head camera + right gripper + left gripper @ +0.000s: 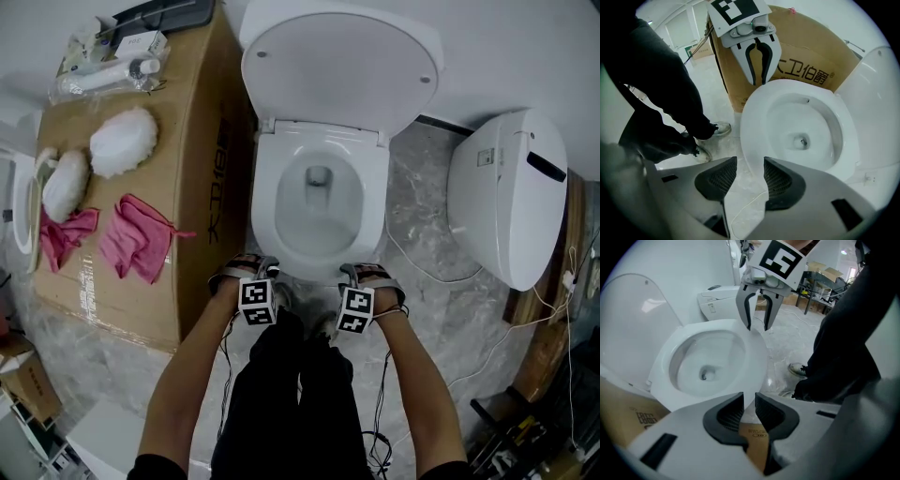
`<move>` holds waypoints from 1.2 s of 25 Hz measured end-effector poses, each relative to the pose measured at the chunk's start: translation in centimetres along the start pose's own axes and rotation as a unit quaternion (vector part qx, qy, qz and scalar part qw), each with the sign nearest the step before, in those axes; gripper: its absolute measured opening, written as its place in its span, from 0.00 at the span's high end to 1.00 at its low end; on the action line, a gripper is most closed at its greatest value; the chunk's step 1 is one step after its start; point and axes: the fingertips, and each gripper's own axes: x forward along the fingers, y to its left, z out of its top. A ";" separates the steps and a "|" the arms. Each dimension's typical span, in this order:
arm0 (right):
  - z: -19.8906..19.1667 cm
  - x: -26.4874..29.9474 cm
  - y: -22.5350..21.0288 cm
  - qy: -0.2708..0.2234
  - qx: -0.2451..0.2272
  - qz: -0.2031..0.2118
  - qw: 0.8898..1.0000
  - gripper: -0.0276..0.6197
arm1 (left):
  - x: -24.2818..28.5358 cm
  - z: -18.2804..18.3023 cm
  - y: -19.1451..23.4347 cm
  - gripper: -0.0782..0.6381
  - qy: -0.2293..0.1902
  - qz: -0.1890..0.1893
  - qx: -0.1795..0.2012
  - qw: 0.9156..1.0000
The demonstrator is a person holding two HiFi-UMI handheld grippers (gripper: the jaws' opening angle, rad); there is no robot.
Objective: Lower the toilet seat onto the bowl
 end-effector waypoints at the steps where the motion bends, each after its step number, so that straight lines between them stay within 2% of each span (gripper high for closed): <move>1: 0.1 -0.6 0.1 -0.003 0.007 -0.002 1.000 0.67 | -0.8 0.3 0.1 0.78 -0.003 0.005 -0.007 1.000; 5: 1.8 -5.3 -0.7 -0.044 0.097 -0.019 0.994 0.69 | -5.5 2.3 1.3 0.81 -0.022 0.038 -0.040 0.998; 7: 2.7 -8.9 -2.0 -0.071 0.157 -0.050 0.984 0.77 | -8.9 3.7 2.4 0.85 -0.042 0.060 -0.075 0.995; 10: 4.4 -16.0 -3.0 -0.133 0.258 -0.076 0.954 0.84 | -15.1 6.0 3.2 0.87 -0.081 0.089 -0.141 0.983; 12: 5.2 -21.9 -3.8 -0.180 0.322 -0.099 0.924 0.85 | -20.1 7.5 3.8 0.87 -0.117 0.110 -0.199 0.967; 15: 6.0 -31.3 -5.3 -0.247 0.401 -0.146 0.870 0.87 | -28.5 9.7 5.1 0.88 -0.170 0.153 -0.268 0.936; 17: 6.6 -37.9 -6.5 -0.296 0.439 -0.183 0.828 0.88 | -34.3 10.7 6.5 0.88 -0.201 0.196 -0.308 0.909; 19: 7.2 -44.5 -7.8 -0.343 0.465 -0.220 0.786 0.89 | -40.4 11.9 8.1 0.88 -0.243 0.240 -0.354 0.871; 22: 8.2 -53.4 -8.9 -0.395 0.481 -0.261 0.738 0.89 | -49.9 14.4 9.7 0.88 -0.309 0.299 -0.385 0.817; 24: 8.7 -58.4 -9.1 -0.423 0.480 -0.282 0.715 0.89 | -55.8 16.4 9.9 0.88 -0.349 0.328 -0.391 0.786; 26: 9.1 -62.5 -9.1 -0.445 0.470 -0.305 0.699 0.89 | -60.5 18.1 9.3 0.88 -0.377 0.353 -0.391 0.762; 28: 9.8 -65.9 -8.7 -0.464 0.458 -0.325 0.685 0.90 | -64.0 19.6 8.2 0.88 -0.395 0.373 -0.381 0.748; 30: 10.4 -68.3 -7.5 -0.480 0.448 -0.336 0.675 0.90 | -66.6 20.7 6.7 0.88 -0.412 0.381 -0.371 0.740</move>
